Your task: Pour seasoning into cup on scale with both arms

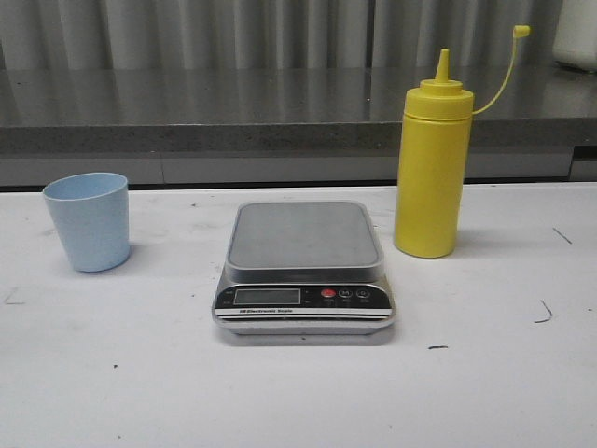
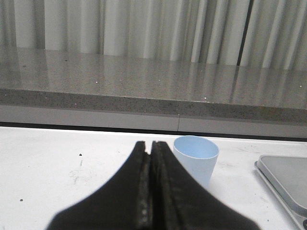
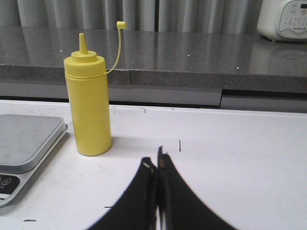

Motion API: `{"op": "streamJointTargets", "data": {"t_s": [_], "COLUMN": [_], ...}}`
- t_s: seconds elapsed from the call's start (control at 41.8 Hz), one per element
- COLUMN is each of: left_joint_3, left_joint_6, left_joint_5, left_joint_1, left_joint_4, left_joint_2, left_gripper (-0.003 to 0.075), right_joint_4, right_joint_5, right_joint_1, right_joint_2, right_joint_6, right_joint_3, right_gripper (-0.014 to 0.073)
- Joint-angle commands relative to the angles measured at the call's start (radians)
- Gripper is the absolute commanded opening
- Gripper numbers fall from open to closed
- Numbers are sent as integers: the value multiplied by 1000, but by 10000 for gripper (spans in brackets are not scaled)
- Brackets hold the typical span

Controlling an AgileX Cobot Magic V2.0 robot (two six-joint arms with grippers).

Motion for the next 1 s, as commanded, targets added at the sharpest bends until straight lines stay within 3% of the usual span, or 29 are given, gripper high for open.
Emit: {"op": "streamJointTargets", "data": {"t_s": [0.0,0.574,0.765,0.98], "left_joint_3": [24,24,22,-160], "left_joint_6": [1,1,1,1], "left_joint_5": [-85,-116,-148,-65], "left_joint_1": [3,3,3,3], "left_joint_4": [-11,-6,-4,-4], "left_joint_2": [-16,-16,-16,-10], "left_gripper": [-20,-20,-20,-20], "right_joint_4": [3,3,1,-12], "right_joint_5": [-83,-83,-145,-8], "right_joint_1": [-3,-3,-3,-3], "right_joint_2": [-16,-16,-16,-15], "right_joint_6": [-3,-3,-4,-5], "right_joint_3": [-6,-6,-10,-210], "right_gripper": [-120,-120,-120,-120]}}
